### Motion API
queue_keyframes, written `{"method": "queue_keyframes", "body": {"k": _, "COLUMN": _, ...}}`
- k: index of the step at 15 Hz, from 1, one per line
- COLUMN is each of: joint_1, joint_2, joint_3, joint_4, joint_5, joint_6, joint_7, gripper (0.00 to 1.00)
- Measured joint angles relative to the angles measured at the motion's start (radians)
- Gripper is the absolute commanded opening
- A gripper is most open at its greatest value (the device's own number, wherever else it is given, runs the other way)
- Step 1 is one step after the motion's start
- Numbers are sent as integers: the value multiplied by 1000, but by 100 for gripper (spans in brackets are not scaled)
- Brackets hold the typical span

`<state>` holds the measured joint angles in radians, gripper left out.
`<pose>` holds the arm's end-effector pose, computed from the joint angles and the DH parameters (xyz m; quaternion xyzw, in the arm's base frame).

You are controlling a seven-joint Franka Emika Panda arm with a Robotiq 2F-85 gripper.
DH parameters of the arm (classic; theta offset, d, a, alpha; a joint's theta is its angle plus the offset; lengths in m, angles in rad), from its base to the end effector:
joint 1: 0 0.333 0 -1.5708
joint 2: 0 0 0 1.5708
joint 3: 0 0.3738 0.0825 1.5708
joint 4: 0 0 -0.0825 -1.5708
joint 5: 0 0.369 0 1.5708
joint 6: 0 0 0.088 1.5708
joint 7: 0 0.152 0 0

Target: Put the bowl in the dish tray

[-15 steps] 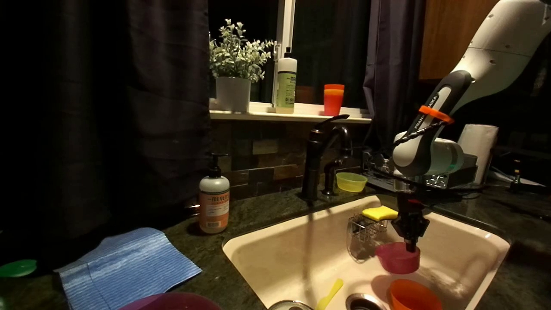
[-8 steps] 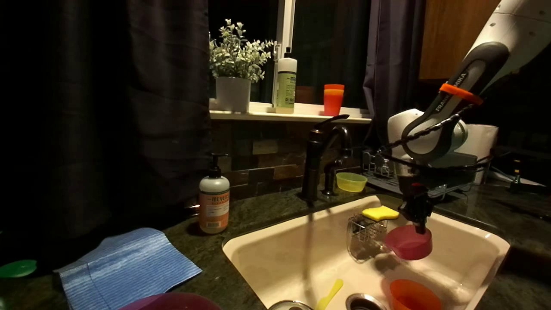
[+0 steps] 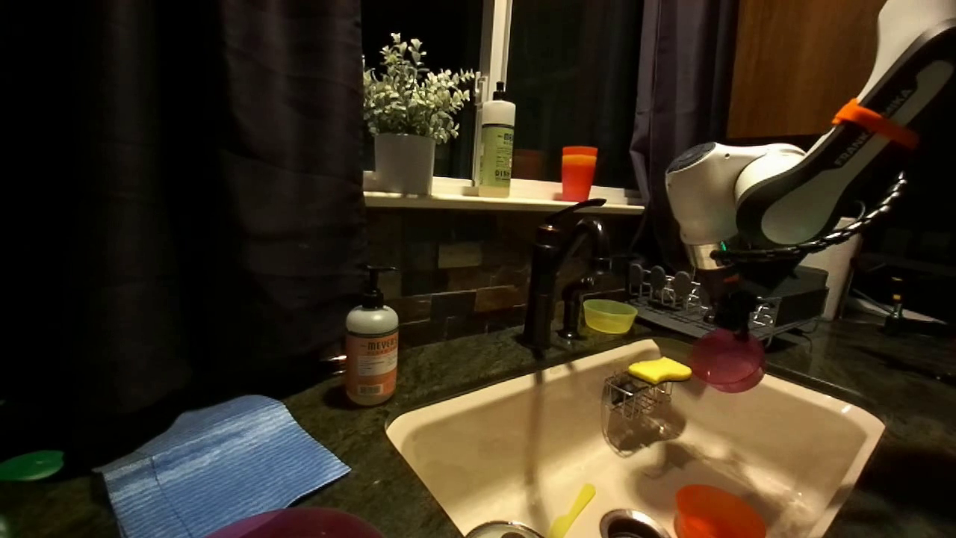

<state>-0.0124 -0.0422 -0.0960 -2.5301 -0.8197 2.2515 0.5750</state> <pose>0.4149 -0.0912 0.3107 0.9544 -0.0361 -0.0409 0.2935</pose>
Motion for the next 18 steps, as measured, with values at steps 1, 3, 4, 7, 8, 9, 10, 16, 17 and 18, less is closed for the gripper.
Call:
{"method": "queue_keyframes", "body": {"k": 1, "joint_1": 0, "joint_2": -19, "joint_3": 14, "joint_4": 0, "joint_5": -25, "joint_6": -32, "joint_7": 6, "gripper": 1}}
{"method": "queue_keyframes", "body": {"k": 3, "joint_1": 0, "joint_2": -50, "joint_3": 42, "joint_4": 0, "joint_5": -58, "joint_6": -82, "joint_7": 10, "gripper": 1}}
{"method": "queue_keyframes", "body": {"k": 4, "joint_1": 0, "joint_2": -63, "joint_3": 53, "joint_4": 0, "joint_5": -79, "joint_6": -98, "joint_7": 16, "gripper": 1}}
{"method": "queue_keyframes", "body": {"k": 7, "joint_1": 0, "joint_2": -97, "joint_3": 86, "joint_4": 0, "joint_5": -177, "joint_6": -140, "joint_7": 35, "gripper": 1}}
{"method": "queue_keyframes", "body": {"k": 8, "joint_1": 0, "joint_2": -107, "joint_3": 97, "joint_4": 0, "joint_5": -219, "joint_6": -156, "joint_7": 37, "gripper": 1}}
{"method": "queue_keyframes", "body": {"k": 9, "joint_1": 0, "joint_2": -117, "joint_3": 106, "joint_4": -1, "joint_5": -256, "joint_6": -168, "joint_7": 37, "gripper": 1}}
{"method": "queue_keyframes", "body": {"k": 10, "joint_1": 0, "joint_2": -127, "joint_3": 113, "joint_4": -2, "joint_5": -280, "joint_6": -171, "joint_7": 37, "gripper": 4}}
{"method": "queue_keyframes", "body": {"k": 16, "joint_1": 7, "joint_2": -169, "joint_3": 123, "joint_4": -11, "joint_5": -284, "joint_6": -171, "joint_7": 37, "gripper": 1}}
{"method": "queue_keyframes", "body": {"k": 17, "joint_1": 7, "joint_2": -169, "joint_3": 123, "joint_4": -10, "joint_5": -284, "joint_6": -171, "joint_7": 37, "gripper": 1}}
{"method": "queue_keyframes", "body": {"k": 18, "joint_1": 8, "joint_2": -168, "joint_3": 124, "joint_4": -10, "joint_5": -284, "joint_6": -171, "joint_7": 32, "gripper": 1}}
